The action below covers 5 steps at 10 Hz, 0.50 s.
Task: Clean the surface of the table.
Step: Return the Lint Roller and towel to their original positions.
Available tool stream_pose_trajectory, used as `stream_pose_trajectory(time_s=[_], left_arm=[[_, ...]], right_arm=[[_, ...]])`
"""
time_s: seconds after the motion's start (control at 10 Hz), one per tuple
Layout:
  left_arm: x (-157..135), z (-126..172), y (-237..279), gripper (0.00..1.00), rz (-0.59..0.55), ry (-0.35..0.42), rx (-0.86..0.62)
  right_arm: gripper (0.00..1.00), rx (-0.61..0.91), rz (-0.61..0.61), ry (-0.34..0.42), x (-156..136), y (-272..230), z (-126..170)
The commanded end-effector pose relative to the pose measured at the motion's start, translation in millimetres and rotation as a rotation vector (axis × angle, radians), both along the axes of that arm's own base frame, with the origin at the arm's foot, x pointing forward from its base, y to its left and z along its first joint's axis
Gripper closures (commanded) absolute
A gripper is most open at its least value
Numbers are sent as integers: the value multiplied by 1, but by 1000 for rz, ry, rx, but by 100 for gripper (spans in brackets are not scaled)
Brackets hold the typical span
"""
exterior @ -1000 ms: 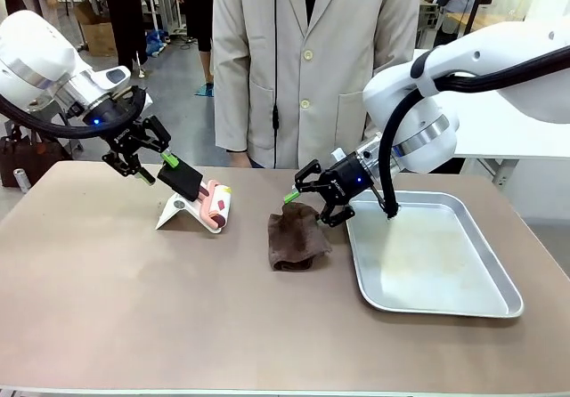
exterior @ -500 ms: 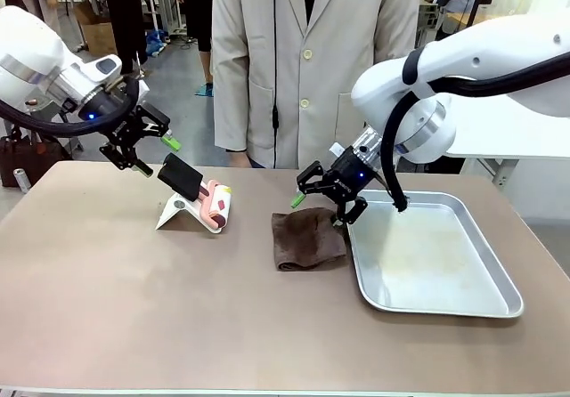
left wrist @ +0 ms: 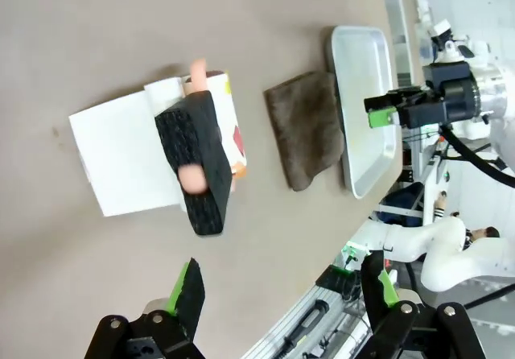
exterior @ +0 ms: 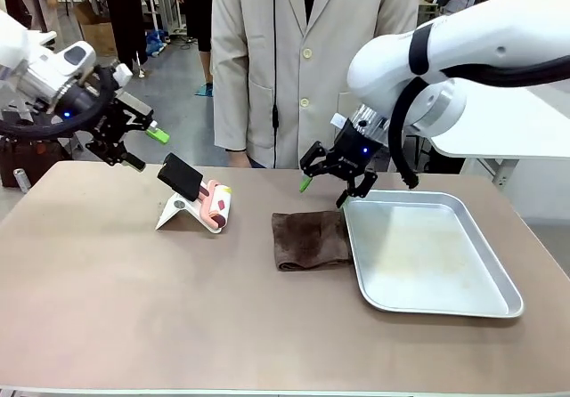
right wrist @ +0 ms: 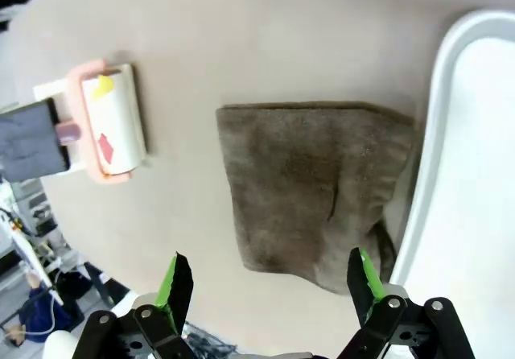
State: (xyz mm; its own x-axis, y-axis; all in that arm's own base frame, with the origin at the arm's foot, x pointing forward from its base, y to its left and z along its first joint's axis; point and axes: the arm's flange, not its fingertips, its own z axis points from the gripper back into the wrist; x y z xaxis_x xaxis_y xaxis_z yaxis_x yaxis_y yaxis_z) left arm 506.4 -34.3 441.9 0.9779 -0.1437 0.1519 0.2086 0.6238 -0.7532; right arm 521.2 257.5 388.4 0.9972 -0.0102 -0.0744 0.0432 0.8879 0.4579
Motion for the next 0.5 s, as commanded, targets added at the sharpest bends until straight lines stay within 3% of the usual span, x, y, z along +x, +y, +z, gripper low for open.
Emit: stream_pose_trajectory(time_s=[0.0,0.2,0.4], left_arm=[[-32,5,18,0,22,-42,-66],[-64,12,45,0,-60,34,-84],[-99,13,75,0,-120,22,-131]], right_arm=[[0,69,-56,-16,-18,-25,18],[0,222,-30,55,-48,-57,30],[0,407,-45,133,-82,-100,36]])
